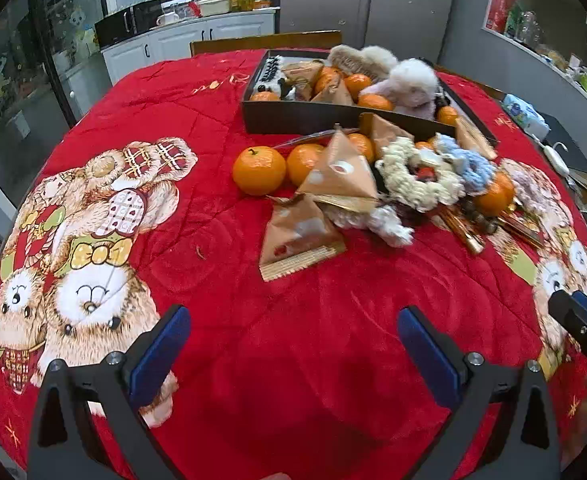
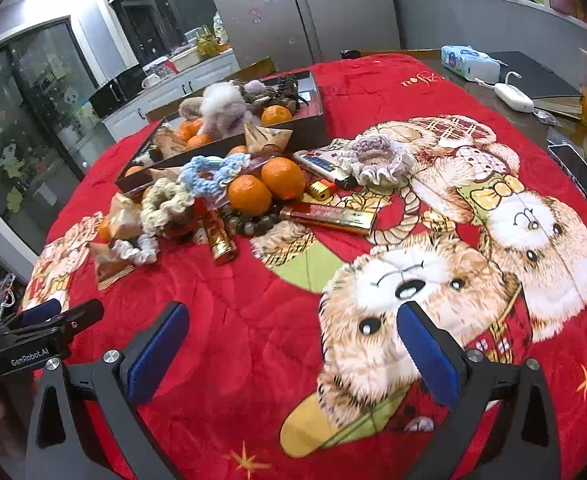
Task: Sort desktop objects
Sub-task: 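Grasp a Choco Magic packet with the left gripper while the right gripper grasps a red-gold candy bar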
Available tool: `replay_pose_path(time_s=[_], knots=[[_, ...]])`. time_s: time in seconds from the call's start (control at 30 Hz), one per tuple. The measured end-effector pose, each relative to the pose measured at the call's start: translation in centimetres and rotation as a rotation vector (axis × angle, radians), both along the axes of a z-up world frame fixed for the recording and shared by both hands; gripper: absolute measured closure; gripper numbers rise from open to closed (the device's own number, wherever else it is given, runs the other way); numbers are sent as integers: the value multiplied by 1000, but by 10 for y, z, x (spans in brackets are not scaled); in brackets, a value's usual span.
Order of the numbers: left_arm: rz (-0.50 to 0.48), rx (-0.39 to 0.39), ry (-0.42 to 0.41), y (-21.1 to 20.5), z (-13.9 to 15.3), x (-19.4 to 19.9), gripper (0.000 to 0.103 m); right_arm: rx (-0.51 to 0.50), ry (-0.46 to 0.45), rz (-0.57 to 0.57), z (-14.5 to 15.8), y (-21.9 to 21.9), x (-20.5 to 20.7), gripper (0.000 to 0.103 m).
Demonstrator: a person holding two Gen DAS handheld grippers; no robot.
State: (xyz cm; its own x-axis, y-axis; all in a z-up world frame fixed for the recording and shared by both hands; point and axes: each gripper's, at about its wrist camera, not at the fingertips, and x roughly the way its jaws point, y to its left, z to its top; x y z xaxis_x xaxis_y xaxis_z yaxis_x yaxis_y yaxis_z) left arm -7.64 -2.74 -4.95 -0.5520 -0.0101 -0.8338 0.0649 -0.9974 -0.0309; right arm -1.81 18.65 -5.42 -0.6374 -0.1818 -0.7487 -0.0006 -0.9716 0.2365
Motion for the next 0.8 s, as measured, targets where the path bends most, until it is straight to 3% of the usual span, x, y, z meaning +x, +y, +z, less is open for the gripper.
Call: replay_pose_path(time_s=[0.8], knots=[[9, -20, -62, -23, -30, -70, 0, 58, -61, -91, -24, 10, -79, 0]])
